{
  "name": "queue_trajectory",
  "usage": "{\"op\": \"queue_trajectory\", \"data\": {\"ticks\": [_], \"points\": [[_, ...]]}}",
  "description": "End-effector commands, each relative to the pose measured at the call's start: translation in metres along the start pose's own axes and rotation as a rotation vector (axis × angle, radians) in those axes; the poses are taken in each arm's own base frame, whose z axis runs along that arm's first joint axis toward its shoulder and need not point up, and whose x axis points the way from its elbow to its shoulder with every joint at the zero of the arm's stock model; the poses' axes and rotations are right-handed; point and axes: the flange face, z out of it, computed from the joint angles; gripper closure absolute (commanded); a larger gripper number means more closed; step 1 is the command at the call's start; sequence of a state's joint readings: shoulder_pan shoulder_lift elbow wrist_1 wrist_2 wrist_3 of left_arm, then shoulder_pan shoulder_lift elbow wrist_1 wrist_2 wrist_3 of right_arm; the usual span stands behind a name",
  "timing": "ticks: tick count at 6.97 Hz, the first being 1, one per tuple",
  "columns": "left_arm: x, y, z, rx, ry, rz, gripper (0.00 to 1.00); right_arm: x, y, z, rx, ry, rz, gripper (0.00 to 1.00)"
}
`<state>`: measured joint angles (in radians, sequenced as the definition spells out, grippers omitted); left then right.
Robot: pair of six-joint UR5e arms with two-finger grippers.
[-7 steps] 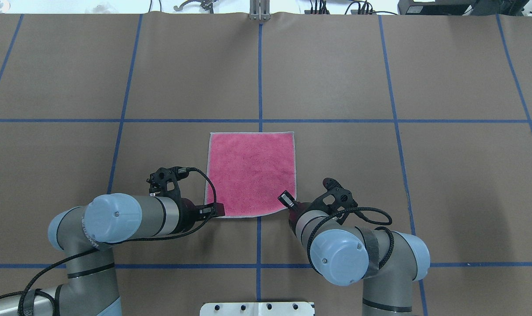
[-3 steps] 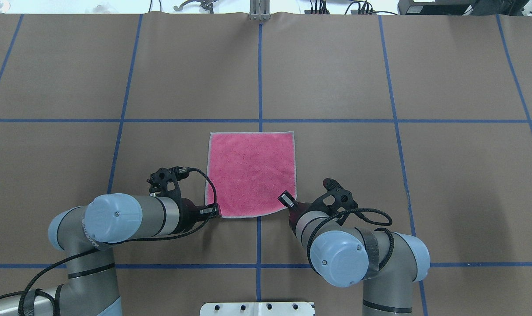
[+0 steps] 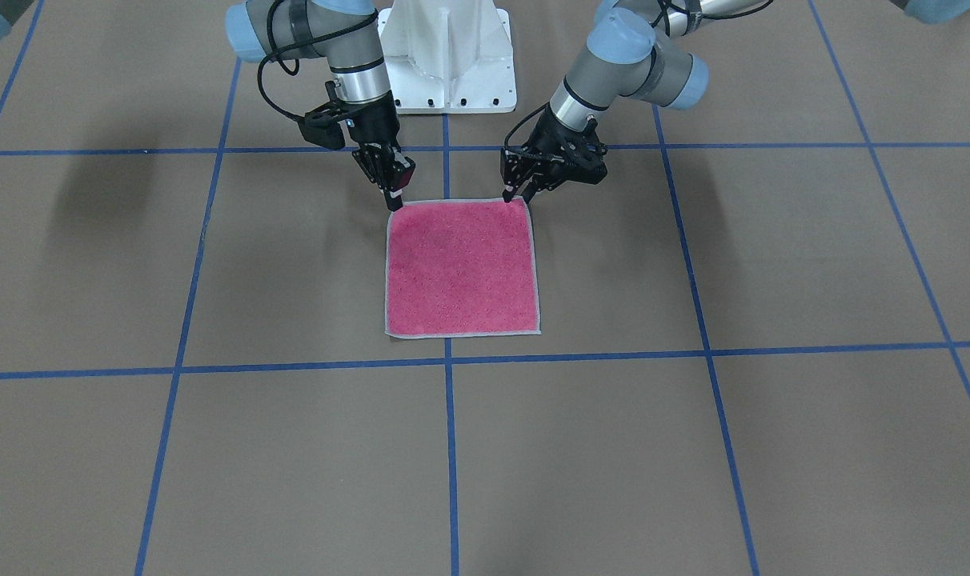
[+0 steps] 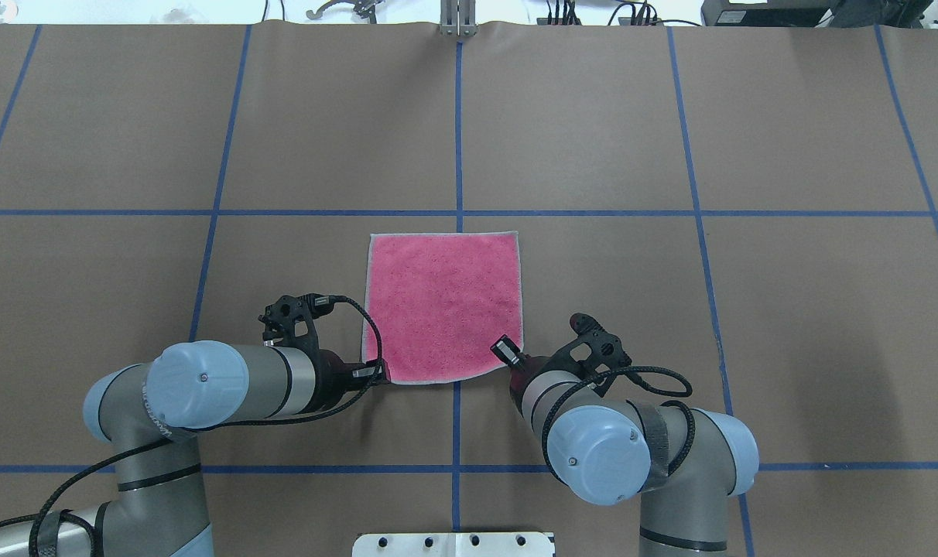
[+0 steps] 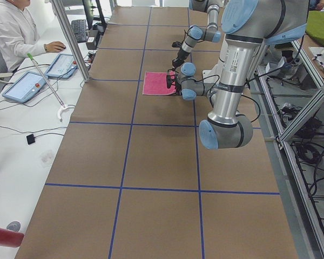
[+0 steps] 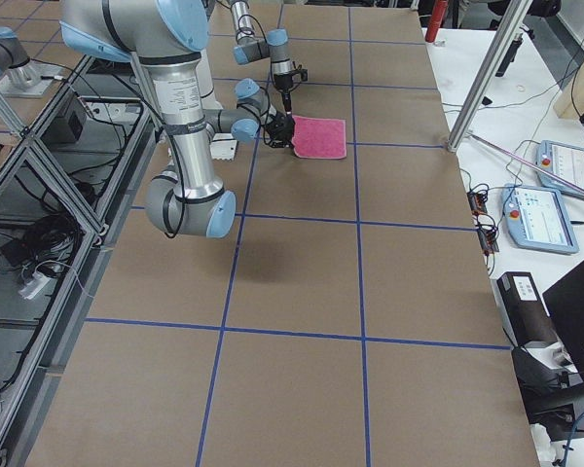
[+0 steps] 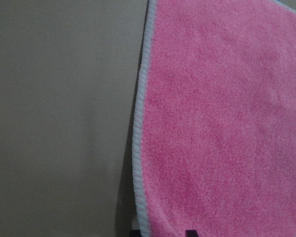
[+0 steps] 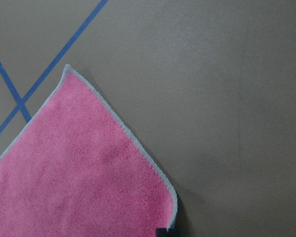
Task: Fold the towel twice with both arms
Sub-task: 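Close both grippers on the near corners of the towel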
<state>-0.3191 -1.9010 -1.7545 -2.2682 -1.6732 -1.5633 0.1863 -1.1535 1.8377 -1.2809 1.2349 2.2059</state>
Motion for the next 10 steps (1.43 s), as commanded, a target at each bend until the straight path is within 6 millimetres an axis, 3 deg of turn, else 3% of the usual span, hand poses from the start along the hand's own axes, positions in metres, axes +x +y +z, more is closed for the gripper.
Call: {"op": "queue_trajectory", "data": {"ticks": [1,2,5,9,10], "points": [[-0.0017,-0.0001,-0.0015,-0.005,0.001,0.003,0.59,-0.0002,-0.0005,0.0001,0.001,0.000,0.000,1.00],[-0.0021,-0.0008,-0.0024,-0.005,0.002,0.004,0.59,-0.0002,-0.0005,0.0001,0.001,0.000,-0.001,1.00],[-0.0030,-0.0023,-0.0040,-0.004,0.007,0.045,0.72,0.0001,0.0003,-0.0001,0.001,-0.001,-0.002,1.00],[-0.0036,-0.0030,-0.0053,-0.019,0.008,0.043,0.73,-0.0005,-0.0005,-0.0001,0.001,-0.002,-0.001,1.00],[-0.0031,-0.0029,-0.0059,-0.019,0.009,0.043,0.81,-0.0003,-0.0006,0.0001,0.002,-0.001,-0.001,1.00]]}}
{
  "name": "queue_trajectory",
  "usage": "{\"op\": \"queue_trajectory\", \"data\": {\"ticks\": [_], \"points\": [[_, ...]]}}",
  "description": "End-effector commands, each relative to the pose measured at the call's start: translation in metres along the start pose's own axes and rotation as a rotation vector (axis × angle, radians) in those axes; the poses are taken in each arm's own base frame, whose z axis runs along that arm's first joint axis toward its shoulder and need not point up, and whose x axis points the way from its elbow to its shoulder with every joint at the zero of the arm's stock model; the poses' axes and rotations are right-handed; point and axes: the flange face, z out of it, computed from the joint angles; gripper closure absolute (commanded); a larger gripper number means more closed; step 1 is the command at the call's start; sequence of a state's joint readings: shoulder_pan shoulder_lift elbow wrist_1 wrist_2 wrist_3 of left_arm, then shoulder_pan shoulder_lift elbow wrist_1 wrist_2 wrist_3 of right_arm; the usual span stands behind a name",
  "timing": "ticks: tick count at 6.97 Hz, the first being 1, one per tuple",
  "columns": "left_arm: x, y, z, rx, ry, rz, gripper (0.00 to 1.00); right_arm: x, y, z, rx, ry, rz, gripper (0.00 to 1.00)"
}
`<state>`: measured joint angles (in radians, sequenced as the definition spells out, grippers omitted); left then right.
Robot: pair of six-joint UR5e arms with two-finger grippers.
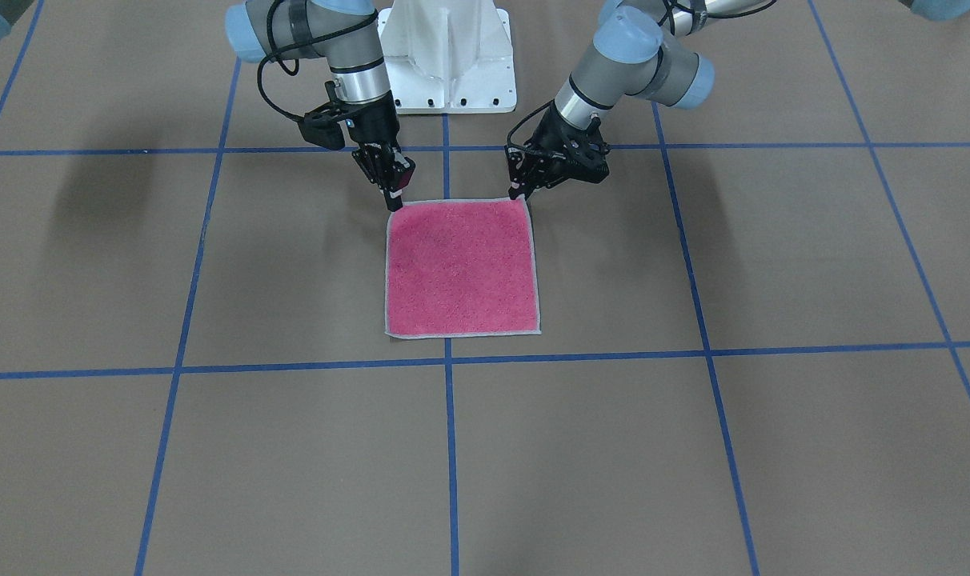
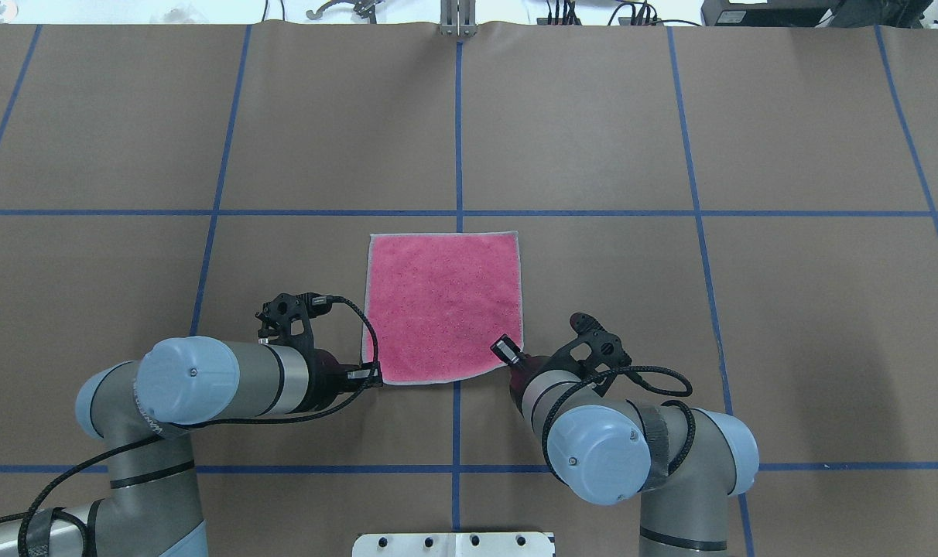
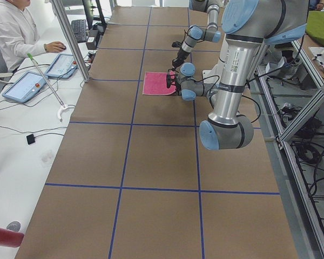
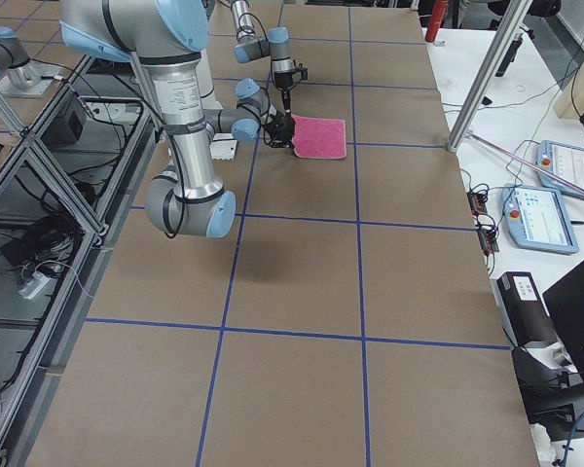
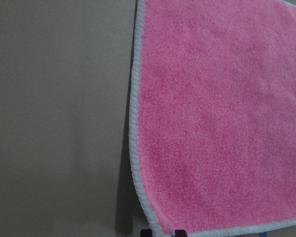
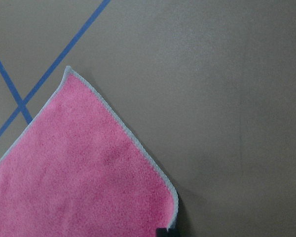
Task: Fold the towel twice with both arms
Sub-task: 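Close both grippers on the near corners of the towel, then lift the near edge with both grippers and fold it toward the far edge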
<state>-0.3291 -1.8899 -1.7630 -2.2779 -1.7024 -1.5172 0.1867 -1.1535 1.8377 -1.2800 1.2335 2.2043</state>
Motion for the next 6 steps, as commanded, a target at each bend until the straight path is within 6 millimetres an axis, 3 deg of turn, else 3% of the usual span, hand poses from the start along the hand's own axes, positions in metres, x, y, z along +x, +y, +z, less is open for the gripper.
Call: {"op": "queue_trajectory", "data": {"ticks": [1,2,4,6], "points": [[0.001,0.000,-0.003,-0.001,0.004,0.000,0.95,0.001,-0.001,0.000,0.002,0.002,-0.001,1.00],[0.001,0.000,-0.003,-0.001,0.004,0.000,1.00,0.000,-0.001,0.000,0.001,0.000,0.000,1.00],[0.012,0.002,-0.018,-0.001,0.037,0.005,1.00,0.000,-0.006,-0.007,-0.002,-0.008,0.005,1.00],[0.011,0.006,-0.048,0.001,0.069,0.008,1.00,0.009,-0.012,-0.037,-0.021,-0.039,0.009,1.00]]}}
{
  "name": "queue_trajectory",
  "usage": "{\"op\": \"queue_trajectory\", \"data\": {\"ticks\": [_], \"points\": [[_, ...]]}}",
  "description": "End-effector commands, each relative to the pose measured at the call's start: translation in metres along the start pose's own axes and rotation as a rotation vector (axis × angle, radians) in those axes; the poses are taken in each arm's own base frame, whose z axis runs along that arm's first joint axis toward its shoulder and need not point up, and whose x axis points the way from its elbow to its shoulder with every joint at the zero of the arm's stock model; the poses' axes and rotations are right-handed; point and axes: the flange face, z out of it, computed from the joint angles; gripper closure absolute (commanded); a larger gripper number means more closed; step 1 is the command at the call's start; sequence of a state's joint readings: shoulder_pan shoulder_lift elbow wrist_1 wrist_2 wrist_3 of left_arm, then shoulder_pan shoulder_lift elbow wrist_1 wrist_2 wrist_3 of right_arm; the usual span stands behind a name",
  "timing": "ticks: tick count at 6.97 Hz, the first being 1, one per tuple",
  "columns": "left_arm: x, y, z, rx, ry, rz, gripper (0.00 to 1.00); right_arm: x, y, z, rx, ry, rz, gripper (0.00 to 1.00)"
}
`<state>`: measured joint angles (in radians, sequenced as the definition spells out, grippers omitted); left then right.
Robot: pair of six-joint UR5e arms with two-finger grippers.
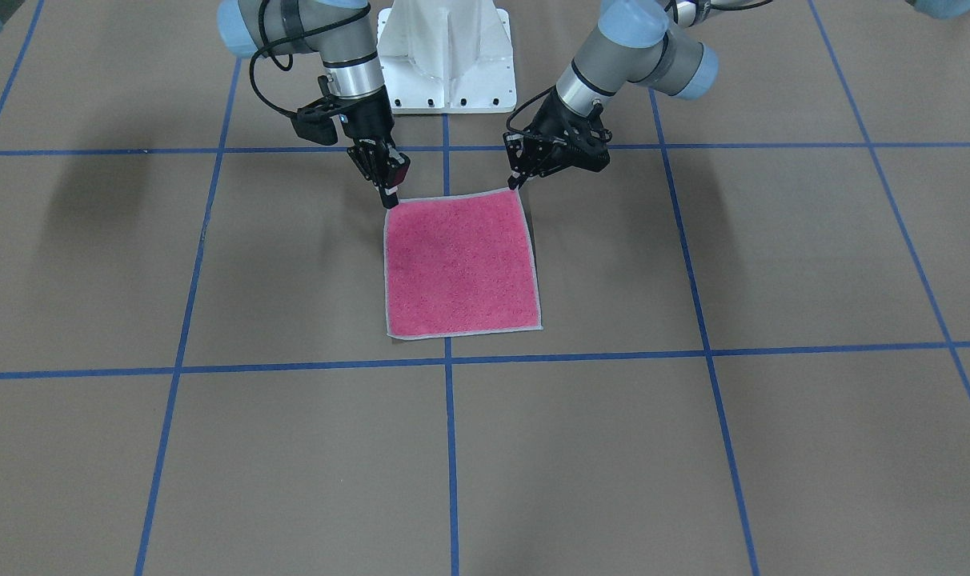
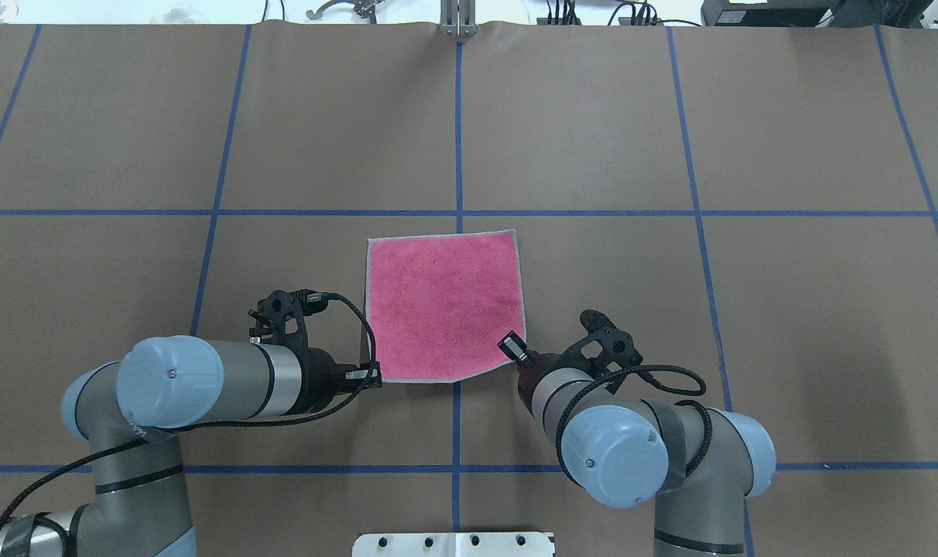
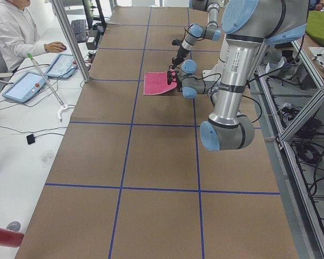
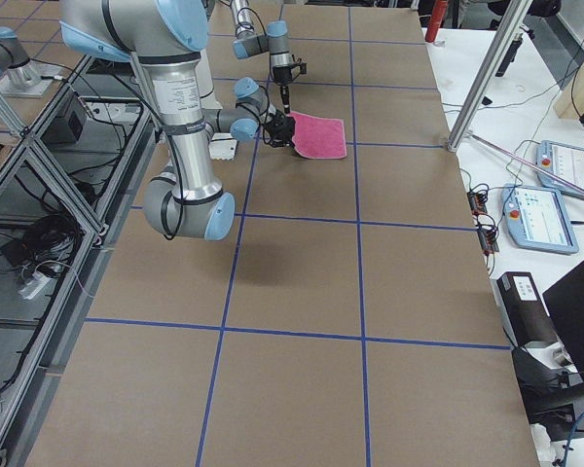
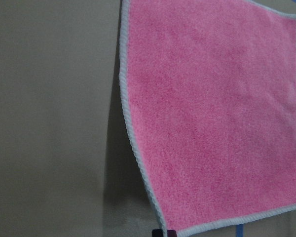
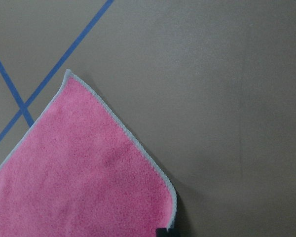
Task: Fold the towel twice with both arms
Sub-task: 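Lift the near edge with both grippers and fold it toward the far edge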
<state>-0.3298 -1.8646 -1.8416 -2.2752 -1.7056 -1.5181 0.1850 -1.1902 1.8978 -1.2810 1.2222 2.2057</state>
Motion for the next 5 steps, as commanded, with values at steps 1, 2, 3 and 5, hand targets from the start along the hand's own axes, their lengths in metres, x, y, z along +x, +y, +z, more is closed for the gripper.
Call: {"op": "queue_trajectory", "data": {"ticks": [1,2,3,5], "points": [[0.003,0.004,-0.028,0.000,0.031,0.000,1.00,0.009,0.001,-0.032,-0.032,-0.028,-0.001,1.00],[0.008,0.007,-0.025,-0.004,0.033,0.000,1.00,0.009,0.003,-0.033,-0.033,-0.028,-0.004,1.00],[0.016,0.007,-0.021,-0.006,0.041,0.000,1.00,0.009,0.007,-0.027,-0.031,-0.023,-0.010,1.00],[0.013,-0.005,-0.017,0.019,0.022,-0.005,1.00,-0.001,-0.026,0.002,0.048,-0.011,0.000,1.00]]}}
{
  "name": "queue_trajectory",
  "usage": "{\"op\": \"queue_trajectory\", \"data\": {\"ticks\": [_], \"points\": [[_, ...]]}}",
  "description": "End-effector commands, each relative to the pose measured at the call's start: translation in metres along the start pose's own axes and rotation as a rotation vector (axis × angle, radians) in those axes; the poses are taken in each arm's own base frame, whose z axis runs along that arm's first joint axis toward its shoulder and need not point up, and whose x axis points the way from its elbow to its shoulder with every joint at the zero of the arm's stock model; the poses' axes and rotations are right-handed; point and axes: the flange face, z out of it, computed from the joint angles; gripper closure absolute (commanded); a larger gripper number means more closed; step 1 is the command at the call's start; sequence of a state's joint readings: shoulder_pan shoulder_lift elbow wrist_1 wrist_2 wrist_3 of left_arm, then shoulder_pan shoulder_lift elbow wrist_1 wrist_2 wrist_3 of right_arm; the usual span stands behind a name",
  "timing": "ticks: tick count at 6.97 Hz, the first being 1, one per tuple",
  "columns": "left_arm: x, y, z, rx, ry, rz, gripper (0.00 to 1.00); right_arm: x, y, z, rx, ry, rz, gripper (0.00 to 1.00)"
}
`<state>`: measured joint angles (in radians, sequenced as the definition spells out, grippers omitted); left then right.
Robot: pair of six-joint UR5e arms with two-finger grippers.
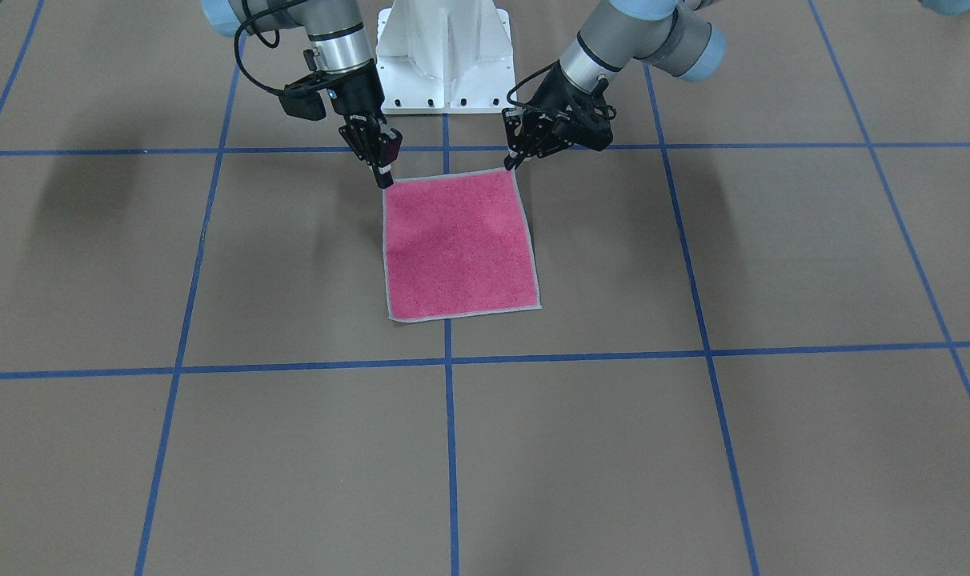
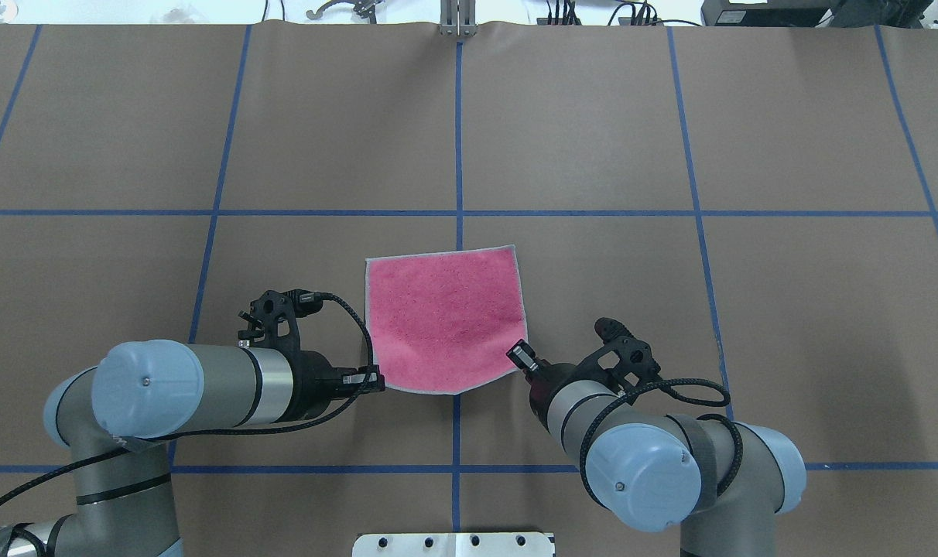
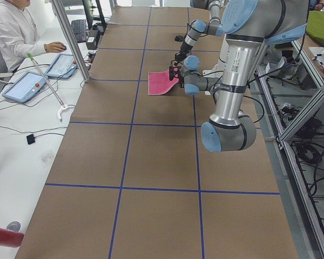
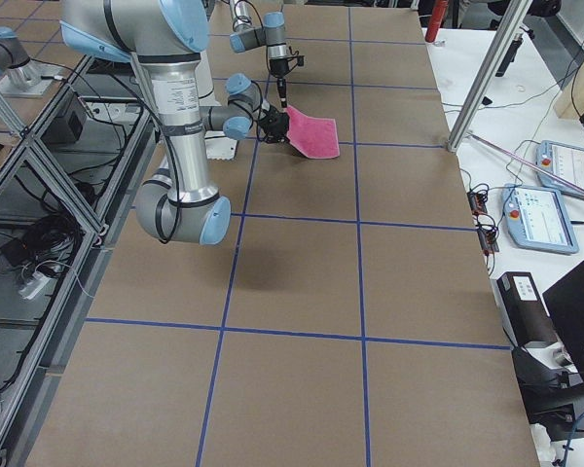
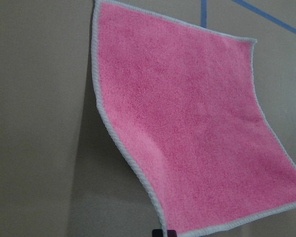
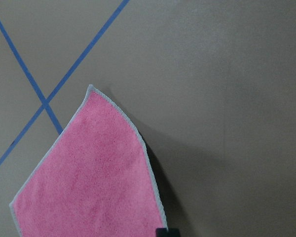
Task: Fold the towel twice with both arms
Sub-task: 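Lift the near edge with both grippers and fold it toward the far edge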
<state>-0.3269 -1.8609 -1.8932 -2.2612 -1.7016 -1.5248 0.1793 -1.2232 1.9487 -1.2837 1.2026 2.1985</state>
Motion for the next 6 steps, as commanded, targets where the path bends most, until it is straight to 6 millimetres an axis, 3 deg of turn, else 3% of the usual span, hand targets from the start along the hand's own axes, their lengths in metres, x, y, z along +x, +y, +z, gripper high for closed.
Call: {"op": "queue_trajectory", "data": {"ticks": [1,3,4,6], "points": [[-0.001,-0.021,0.001,0.037,-0.037,-0.012,1.00,-0.017,-0.031,0.024,0.071,0.000,0.013,1.00],[0.017,-0.046,-0.001,0.073,-0.073,-0.026,1.00,-0.041,-0.045,0.041,0.107,-0.010,0.017,1.00],[0.017,-0.055,0.003,0.086,-0.080,-0.033,1.00,-0.048,-0.054,0.042,0.113,-0.013,0.015,1.00],[0.020,-0.091,0.017,0.134,-0.103,-0.050,1.00,-0.063,-0.059,0.050,0.129,-0.018,0.005,1.00]]}}
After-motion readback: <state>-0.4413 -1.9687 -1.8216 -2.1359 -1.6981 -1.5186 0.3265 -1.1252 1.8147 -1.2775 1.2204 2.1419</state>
